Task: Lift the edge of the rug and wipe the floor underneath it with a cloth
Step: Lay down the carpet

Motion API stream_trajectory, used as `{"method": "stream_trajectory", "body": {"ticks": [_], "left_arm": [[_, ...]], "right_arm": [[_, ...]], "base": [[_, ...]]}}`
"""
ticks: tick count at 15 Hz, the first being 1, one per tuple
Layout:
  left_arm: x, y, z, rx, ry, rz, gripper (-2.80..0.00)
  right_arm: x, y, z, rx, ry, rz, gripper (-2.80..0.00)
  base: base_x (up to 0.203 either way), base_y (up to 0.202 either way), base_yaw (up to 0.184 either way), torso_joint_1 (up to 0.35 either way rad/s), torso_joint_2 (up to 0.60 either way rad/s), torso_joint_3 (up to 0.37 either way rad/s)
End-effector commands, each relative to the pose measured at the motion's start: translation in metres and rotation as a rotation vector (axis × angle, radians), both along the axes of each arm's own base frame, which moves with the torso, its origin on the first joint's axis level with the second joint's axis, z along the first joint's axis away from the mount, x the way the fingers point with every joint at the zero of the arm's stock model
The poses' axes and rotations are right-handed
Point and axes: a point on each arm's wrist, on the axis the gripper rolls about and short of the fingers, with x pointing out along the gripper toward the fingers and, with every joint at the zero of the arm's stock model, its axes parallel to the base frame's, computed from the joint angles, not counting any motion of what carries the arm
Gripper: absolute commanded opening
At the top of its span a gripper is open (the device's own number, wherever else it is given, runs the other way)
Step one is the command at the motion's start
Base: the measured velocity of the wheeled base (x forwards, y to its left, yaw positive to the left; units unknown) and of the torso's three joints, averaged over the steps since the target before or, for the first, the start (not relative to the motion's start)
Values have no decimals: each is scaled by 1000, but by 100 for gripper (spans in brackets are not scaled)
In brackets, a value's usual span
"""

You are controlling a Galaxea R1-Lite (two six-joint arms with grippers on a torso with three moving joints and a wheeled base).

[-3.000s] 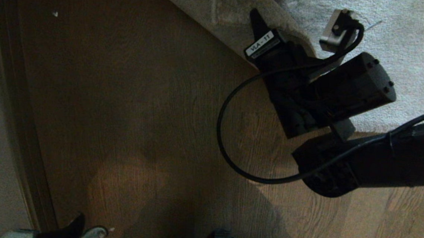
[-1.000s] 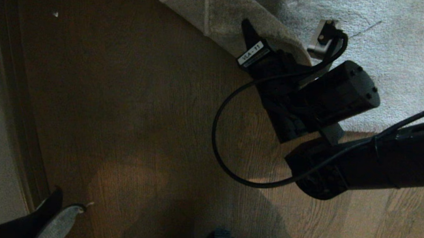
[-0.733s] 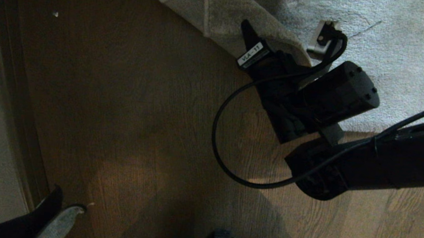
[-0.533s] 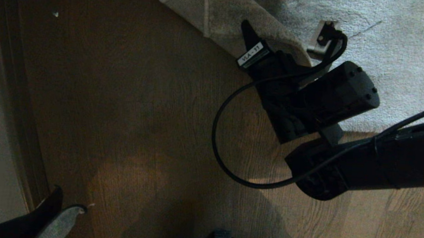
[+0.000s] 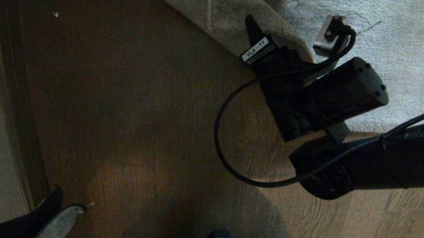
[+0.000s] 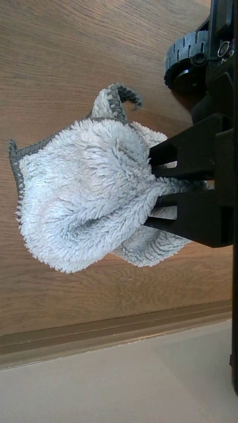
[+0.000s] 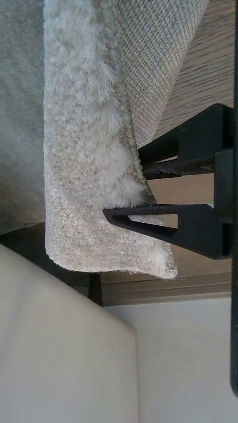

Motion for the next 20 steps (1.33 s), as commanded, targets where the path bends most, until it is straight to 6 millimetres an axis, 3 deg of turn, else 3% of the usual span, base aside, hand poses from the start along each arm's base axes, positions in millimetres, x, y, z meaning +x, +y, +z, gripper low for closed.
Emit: {"method": "stream_trajectory", "body": {"ticks": [1, 10, 20], "left_arm": [[0, 0, 0, -1, -1, 1, -280], [0, 0, 0, -1, -1, 1, -280], [0, 0, 0, -2, -1, 1, -280]], "right_arm": [[-5, -4, 8, 42, -44, 4, -280], [-12, 2, 0, 8, -24, 21, -280], [-33, 9, -1, -2, -9, 71, -280]], "base": [[0, 0, 0, 0, 0, 0], [0, 0, 0, 0, 0, 0], [0, 0, 0, 0, 0, 0]]}}
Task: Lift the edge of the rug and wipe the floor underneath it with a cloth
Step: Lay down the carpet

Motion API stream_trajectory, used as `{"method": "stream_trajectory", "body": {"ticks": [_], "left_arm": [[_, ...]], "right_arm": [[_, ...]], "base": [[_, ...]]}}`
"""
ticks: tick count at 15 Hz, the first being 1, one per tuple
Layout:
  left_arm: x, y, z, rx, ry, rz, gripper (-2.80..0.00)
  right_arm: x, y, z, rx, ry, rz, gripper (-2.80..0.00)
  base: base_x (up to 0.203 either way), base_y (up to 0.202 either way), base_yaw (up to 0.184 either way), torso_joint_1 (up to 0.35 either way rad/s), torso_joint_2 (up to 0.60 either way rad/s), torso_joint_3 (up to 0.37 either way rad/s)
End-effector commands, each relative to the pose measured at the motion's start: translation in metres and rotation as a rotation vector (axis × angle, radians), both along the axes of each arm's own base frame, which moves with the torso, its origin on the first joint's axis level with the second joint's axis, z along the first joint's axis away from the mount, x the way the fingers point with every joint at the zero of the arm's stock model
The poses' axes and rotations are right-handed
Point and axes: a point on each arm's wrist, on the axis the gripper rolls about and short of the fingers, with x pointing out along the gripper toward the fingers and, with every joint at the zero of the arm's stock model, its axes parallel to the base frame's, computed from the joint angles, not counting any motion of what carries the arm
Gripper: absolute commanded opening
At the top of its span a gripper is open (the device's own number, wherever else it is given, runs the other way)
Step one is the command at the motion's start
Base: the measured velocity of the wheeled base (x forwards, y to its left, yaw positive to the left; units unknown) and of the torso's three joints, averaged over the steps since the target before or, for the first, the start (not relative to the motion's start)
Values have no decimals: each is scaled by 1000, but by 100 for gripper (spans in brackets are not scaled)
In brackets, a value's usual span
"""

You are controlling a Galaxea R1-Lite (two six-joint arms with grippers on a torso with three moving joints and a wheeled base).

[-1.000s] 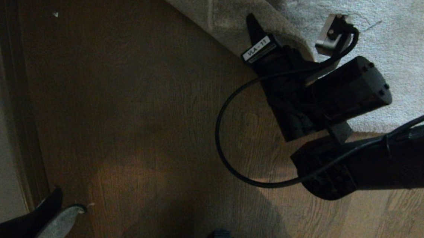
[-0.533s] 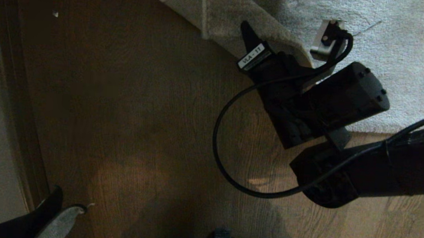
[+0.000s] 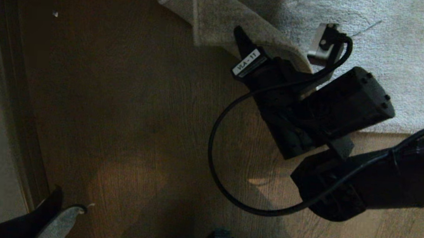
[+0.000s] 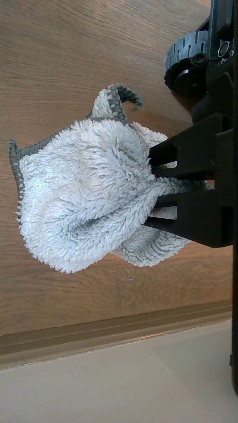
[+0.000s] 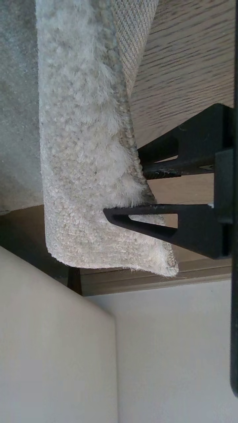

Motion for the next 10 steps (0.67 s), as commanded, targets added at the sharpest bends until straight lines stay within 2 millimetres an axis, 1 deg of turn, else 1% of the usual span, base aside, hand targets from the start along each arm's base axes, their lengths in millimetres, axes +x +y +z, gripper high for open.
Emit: {"method": "stream_trajectory", "body": {"ticks": [1, 3, 4, 5, 10], "left_arm": [[0, 0, 0, 0, -1, 1, -280], [0, 0, 0, 0, -1, 1, -280], [0, 0, 0, -2, -1, 1, -280], [0, 0, 0, 0, -1, 1, -280], [0, 0, 0, -1, 0, 0, -280]], "right_arm": [[-4, -5, 7, 43, -35, 2, -280], [-5, -5, 7, 45, -35, 5, -280], [-5, -5, 7, 44, -34, 5, -240], [-5, -4, 6, 44, -34, 5, 0], [-5, -5, 7, 46, -35, 8, 0]], "base": [[0, 0, 0, 0, 0, 0], [0, 0, 0, 0, 0, 0], [0, 0, 0, 0, 0, 0], [0, 0, 0, 0, 0, 0], [0, 0, 0, 0, 0, 0]]}}
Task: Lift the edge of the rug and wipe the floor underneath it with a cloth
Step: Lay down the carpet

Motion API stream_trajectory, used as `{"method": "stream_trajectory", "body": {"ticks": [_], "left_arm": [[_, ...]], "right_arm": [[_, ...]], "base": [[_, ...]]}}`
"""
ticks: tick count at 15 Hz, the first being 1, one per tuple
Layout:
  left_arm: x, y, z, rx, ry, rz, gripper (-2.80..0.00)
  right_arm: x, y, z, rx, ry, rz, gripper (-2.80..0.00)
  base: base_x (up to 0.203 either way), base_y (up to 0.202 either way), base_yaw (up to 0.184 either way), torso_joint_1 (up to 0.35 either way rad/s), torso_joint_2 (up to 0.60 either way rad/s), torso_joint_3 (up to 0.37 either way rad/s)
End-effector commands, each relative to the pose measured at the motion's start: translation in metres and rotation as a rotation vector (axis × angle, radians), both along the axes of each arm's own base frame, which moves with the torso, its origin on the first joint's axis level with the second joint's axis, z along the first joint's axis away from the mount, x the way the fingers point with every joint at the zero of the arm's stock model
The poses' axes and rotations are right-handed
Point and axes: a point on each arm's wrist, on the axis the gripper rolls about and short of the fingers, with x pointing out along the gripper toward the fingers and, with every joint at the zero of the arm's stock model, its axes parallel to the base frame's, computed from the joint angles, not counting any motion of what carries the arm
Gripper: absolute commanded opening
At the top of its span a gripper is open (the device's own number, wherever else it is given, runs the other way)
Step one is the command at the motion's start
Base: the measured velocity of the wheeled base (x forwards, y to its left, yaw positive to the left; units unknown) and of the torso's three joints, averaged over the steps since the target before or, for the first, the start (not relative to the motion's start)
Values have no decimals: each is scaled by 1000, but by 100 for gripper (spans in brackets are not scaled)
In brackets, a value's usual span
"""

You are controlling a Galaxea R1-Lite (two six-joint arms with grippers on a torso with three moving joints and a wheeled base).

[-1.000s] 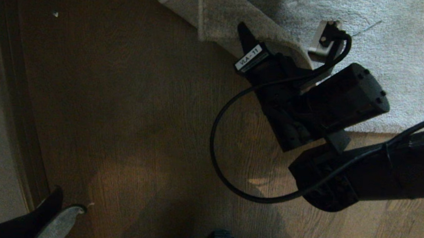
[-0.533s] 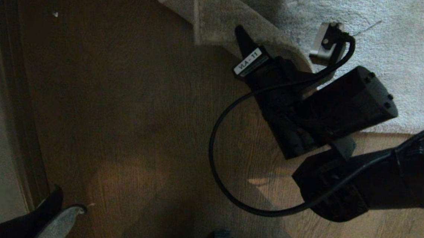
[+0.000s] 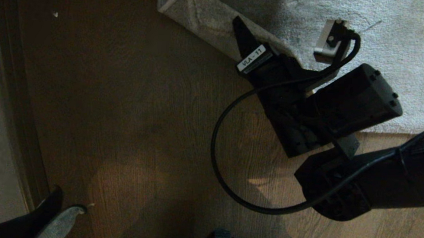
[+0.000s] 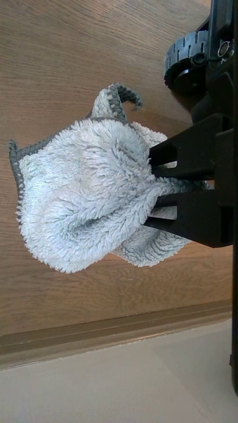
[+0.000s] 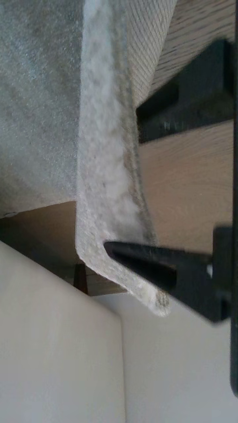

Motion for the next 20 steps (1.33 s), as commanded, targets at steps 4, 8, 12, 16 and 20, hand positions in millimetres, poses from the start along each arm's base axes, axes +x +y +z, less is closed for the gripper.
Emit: {"method": "stream_trajectory", "body": {"ticks": [4, 8, 12, 16, 20], "left_arm": [[0, 0, 0, -1, -1, 0, -280], [0, 0, 0, -1, -1, 0, -280], [0, 0, 0, -1, -1, 0, -280], [0, 0, 0, -2, -1, -1, -280], [0, 0, 0, -2, -1, -1, -280]], "right_arm": [[-12, 7, -7, 6, -4, 39, 0], [-50, 36, -17, -19, 23, 176, 0], [-80, 59, -25, -13, 60, 294, 0], [-91, 68, -49, -48, 146, 294, 0], [-92, 70, -65, -83, 196, 273, 0]], "base": [[0, 0, 0, 0, 0, 0], [0, 0, 0, 0, 0, 0], [0, 0, 0, 0, 0, 0], [0, 0, 0, 0, 0, 0], [0, 0, 0, 0, 0, 0]]}}
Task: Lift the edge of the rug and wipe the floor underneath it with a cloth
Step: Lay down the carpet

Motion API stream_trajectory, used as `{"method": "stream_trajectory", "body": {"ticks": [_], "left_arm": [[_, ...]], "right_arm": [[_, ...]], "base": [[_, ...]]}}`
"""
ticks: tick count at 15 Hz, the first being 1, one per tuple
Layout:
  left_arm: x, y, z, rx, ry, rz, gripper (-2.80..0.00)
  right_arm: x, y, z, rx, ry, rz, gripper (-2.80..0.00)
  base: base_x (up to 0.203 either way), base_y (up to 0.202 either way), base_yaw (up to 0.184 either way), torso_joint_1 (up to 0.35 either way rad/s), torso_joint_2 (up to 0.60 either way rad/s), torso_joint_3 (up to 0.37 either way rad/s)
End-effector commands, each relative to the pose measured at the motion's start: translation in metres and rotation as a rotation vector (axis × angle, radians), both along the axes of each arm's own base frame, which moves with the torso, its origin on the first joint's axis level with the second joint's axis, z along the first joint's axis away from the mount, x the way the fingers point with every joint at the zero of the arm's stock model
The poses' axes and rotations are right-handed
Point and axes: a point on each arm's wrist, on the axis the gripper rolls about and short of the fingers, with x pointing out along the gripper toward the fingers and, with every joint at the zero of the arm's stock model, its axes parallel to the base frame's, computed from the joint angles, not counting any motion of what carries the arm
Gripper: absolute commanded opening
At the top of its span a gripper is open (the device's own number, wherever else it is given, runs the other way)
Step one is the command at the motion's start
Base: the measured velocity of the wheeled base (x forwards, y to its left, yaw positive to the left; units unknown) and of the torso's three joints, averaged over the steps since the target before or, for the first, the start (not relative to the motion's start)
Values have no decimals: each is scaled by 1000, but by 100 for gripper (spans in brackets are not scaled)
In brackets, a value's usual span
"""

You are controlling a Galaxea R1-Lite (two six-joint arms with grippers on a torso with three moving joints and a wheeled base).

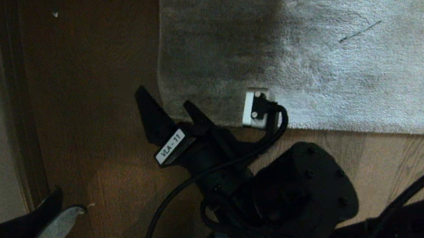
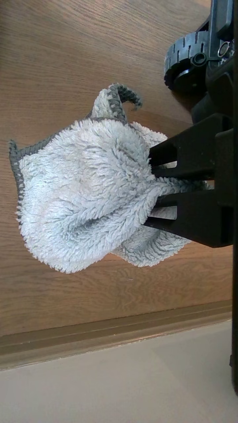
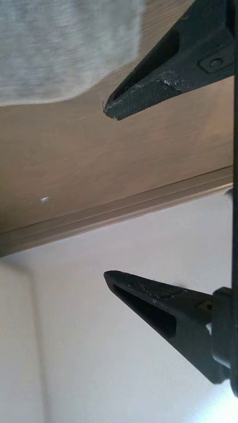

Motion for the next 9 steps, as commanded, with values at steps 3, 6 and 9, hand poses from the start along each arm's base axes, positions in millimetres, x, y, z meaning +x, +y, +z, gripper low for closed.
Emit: {"method": "stream_trajectory", "body": {"ticks": [3, 6, 9], "left_arm": [[0, 0, 0, -1, -1, 1, -280], [0, 0, 0, -1, -1, 1, -280], [0, 0, 0, -1, -1, 1, -280]], "right_arm": [[-2, -6, -14, -21, 13, -9, 0], [-1, -10, -20, -38, 46, -58, -280], [4, -17, -27, -61, 66, -88, -280]], "base": [[0, 0, 0, 0, 0, 0], [0, 0, 0, 0, 0, 0], [0, 0, 0, 0, 0, 0]]}}
